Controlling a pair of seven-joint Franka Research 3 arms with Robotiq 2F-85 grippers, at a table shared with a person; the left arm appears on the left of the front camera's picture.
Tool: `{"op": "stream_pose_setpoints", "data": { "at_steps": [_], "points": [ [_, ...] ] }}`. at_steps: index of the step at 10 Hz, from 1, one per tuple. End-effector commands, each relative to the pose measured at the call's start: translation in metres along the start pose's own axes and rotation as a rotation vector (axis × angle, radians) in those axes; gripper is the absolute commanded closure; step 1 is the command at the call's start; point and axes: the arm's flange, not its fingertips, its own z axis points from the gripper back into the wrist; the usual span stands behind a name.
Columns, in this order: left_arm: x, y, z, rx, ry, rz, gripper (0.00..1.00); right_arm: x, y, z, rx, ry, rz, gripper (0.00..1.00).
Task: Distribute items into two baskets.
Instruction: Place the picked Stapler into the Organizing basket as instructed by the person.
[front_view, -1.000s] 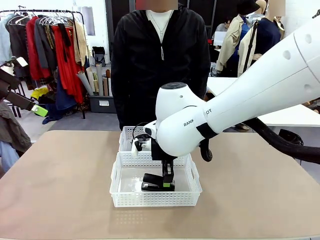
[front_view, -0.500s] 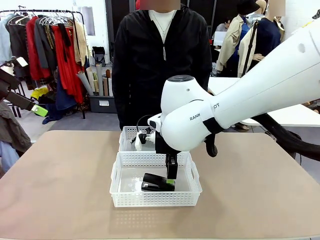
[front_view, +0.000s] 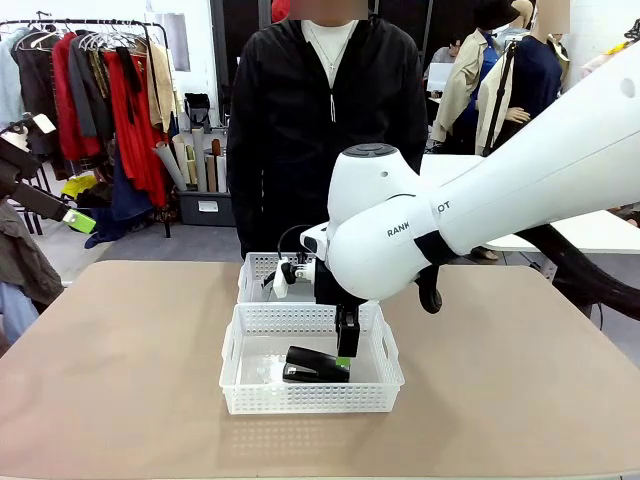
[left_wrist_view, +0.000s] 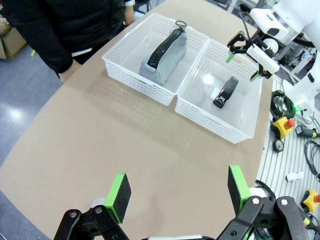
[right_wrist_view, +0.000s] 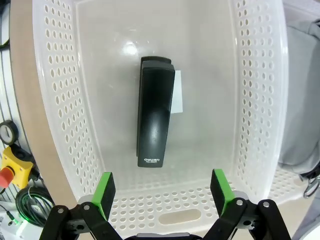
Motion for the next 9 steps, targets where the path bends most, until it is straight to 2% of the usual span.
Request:
{"op": "stream_pose_setpoints", "data": {
  "at_steps": [1,9],
  "points": [
    [0.0011,0.0009,0.0025,0.002,-0.001,0.001,0.0,0.0022,-0.0031,0.001,-0.007,-0.003,0.006,0.0],
    [0.0011,0.0009,0.0025,0.002,-0.001,0.001,0.0,0.0022,-0.0031,0.001,-0.007,-0.003,0.006,0.0]
  ]
}}
